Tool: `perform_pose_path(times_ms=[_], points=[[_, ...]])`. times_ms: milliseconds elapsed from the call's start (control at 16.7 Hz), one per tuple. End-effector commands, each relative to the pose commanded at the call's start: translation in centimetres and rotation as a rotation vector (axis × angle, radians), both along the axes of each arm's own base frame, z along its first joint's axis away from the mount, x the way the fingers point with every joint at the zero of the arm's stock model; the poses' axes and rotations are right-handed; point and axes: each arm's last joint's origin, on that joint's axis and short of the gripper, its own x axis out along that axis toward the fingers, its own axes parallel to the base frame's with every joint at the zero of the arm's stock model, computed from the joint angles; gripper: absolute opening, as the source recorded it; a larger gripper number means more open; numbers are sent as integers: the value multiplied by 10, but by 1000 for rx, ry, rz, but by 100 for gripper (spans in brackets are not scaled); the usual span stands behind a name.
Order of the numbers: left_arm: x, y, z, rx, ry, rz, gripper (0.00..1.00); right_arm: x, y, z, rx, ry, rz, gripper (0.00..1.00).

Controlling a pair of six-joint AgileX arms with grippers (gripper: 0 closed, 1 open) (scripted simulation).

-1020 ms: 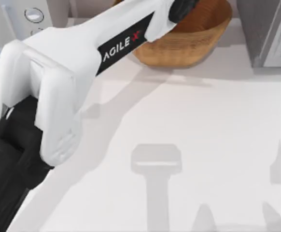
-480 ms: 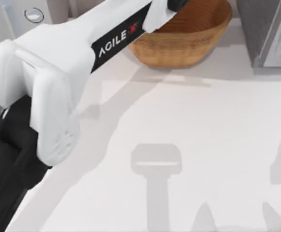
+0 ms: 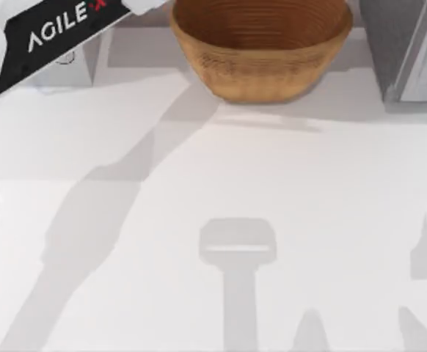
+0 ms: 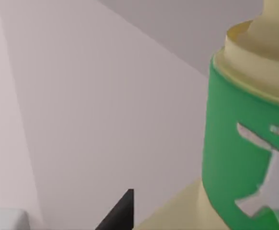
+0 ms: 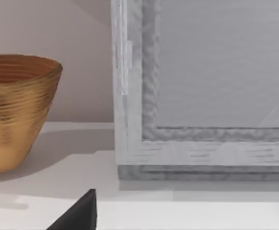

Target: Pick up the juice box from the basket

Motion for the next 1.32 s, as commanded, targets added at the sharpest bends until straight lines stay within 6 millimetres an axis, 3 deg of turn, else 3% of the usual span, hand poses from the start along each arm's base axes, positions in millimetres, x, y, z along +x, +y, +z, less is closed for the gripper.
perform_pose_path(times_ms=[240, 420, 540, 660, 840, 1080, 1320], points=[[-76, 91, 47, -18, -19, 42, 0, 0, 0, 0, 0, 0, 0, 100], [-154, 160, 46, -28, -35, 58, 0, 0, 0, 0, 0, 0, 0, 100], [-207, 197, 23, -29, -40, 57, 0, 0, 0, 0, 0, 0, 0, 100], [-253, 223, -13, -29, -44, 49, 0, 0, 0, 0, 0, 0, 0, 100], [-301, 246, -78, -26, -45, 24, 0, 0, 0, 0, 0, 0, 0, 100], [-327, 258, -153, -25, -37, -18, 0, 0, 0, 0, 0, 0, 0, 100], [-331, 262, -192, -27, -33, -47, 0, 0, 0, 0, 0, 0, 0, 100]])
